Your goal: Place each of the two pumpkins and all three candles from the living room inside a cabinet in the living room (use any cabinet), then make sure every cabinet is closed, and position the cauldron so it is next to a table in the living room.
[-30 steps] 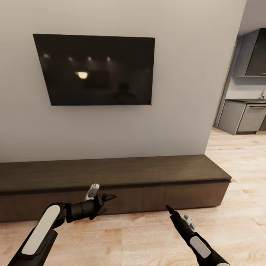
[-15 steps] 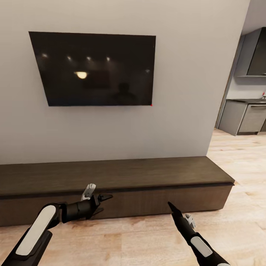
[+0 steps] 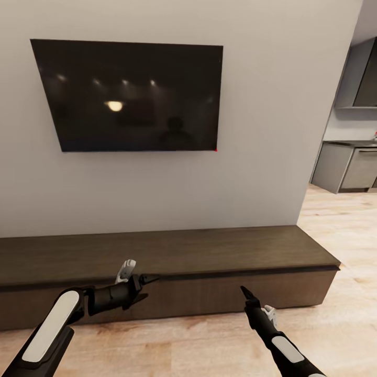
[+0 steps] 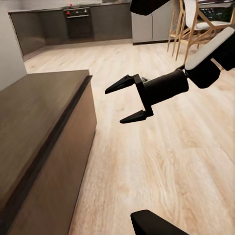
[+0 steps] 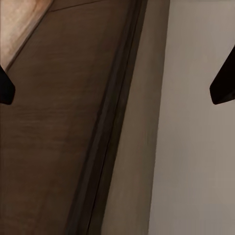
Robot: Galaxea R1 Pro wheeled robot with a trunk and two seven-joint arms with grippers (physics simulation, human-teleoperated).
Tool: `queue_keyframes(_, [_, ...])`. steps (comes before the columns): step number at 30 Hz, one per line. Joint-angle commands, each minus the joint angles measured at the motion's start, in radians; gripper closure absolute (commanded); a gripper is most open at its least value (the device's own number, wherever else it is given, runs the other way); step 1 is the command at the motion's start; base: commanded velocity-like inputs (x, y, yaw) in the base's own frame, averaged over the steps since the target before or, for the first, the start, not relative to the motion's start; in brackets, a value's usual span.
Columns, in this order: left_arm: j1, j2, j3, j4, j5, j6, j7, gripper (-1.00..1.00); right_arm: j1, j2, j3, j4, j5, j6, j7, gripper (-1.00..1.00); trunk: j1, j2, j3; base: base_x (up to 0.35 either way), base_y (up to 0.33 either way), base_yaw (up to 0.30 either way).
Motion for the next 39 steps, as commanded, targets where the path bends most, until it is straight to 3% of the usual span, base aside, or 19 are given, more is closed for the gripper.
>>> queue_keyframes(1, [-0.001,0.000,-0.002,-0.002,0.011,0.000,0.006,-1.00,-0.001,-0.001,0.007,0.001,-0.011,0.000,0.001,-1.00,0.000,0.000,-0.001,0.066,0.000,0.000])
queue_keyframes(9, [-0.001,-0.002,-0.023,-0.004,0.010,0.001,-0.001,-1.00,-0.001,-0.003,0.006,0.006,-0.030,0.014,0.002,-1.00,0.000,0.000,-0.001,0.156,0.015,0.000])
queue_keyframes(13, [-0.001,-0.003,-0.051,-0.008,0.016,0.001,-0.003,-1.00,-0.001,-0.004,0.006,0.037,-0.130,0.016,0.024,-1.00,0.000,0.000,-0.001,0.023,0.001,0.000])
queue_keyframes(15, [-0.001,-0.002,-0.068,-0.009,0.044,0.001,-0.016,-1.00,-0.001,-0.004,0.007,0.050,-0.178,0.016,0.043,-1.00,0.000,0.000,-0.001,0.005,0.000,0.000])
queue_keyframes(17, [-0.001,0.000,-0.080,-0.009,0.077,0.001,-0.042,-1.00,-0.001,-0.004,0.008,0.058,-0.200,0.016,0.061,-1.00,0.000,0.000,-0.001,0.002,0.000,0.000])
queue_keyframes(22, [-0.001,0.002,-0.087,-0.002,0.102,0.001,-0.066,-1.00,-0.001,-0.004,0.008,0.063,-0.214,0.021,0.074,-1.00,0.000,0.000,-0.001,0.000,0.000,0.000])
queue_keyframes(33, [-0.001,0.001,-0.096,-0.005,0.128,0.002,-0.073,-1.00,-0.001,-0.004,0.008,0.064,-0.213,0.023,0.161,-1.00,0.042,-0.077,-0.035,0.000,0.000,0.000])
queue_keyframes(39, [-0.001,0.003,-0.184,-0.006,0.200,0.003,-0.074,-1.00,-0.001,-0.004,0.009,0.063,-0.211,0.034,0.218,-1.00,0.054,-0.098,-0.045,0.000,0.000,0.000])
